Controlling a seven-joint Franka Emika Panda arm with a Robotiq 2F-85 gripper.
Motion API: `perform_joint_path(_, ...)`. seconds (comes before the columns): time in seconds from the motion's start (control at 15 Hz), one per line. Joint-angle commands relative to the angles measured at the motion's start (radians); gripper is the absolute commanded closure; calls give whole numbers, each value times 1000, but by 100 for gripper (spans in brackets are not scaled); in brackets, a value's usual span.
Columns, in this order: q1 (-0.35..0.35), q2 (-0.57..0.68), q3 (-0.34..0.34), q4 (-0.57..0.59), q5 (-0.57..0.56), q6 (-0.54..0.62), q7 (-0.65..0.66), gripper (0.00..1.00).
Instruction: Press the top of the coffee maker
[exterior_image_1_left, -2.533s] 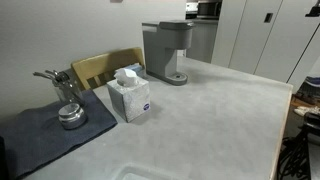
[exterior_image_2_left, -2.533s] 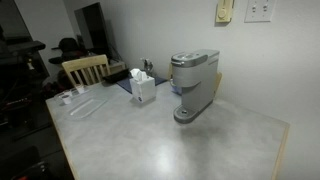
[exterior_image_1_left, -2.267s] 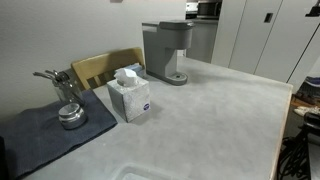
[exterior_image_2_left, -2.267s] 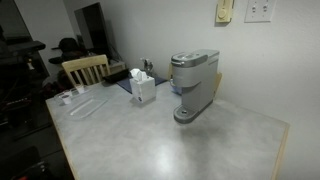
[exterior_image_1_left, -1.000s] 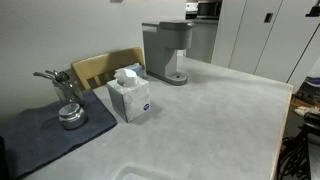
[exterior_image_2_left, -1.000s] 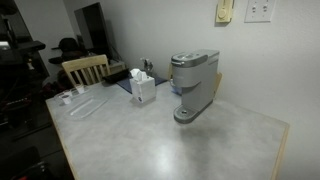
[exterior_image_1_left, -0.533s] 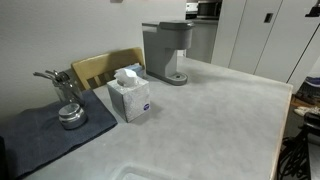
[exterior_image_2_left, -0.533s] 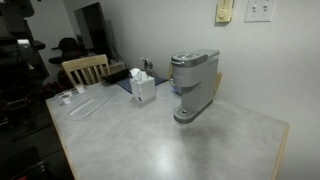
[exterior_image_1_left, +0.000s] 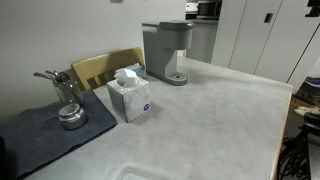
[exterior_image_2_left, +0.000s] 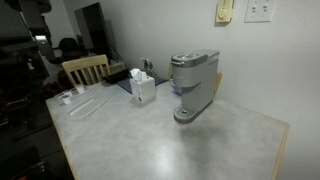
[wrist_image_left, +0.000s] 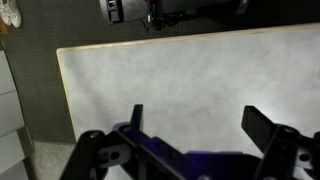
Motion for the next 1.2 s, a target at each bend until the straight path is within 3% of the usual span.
perform_joint_path(0.0, -40, 79, -16, 69, -12, -25, 58, 0)
perform_joint_path(0.87, -93, 233, -44, 220, -114, 4, 174, 0)
perform_joint_path(1.13, -85, 293, -82, 261, -69, 25, 161, 0)
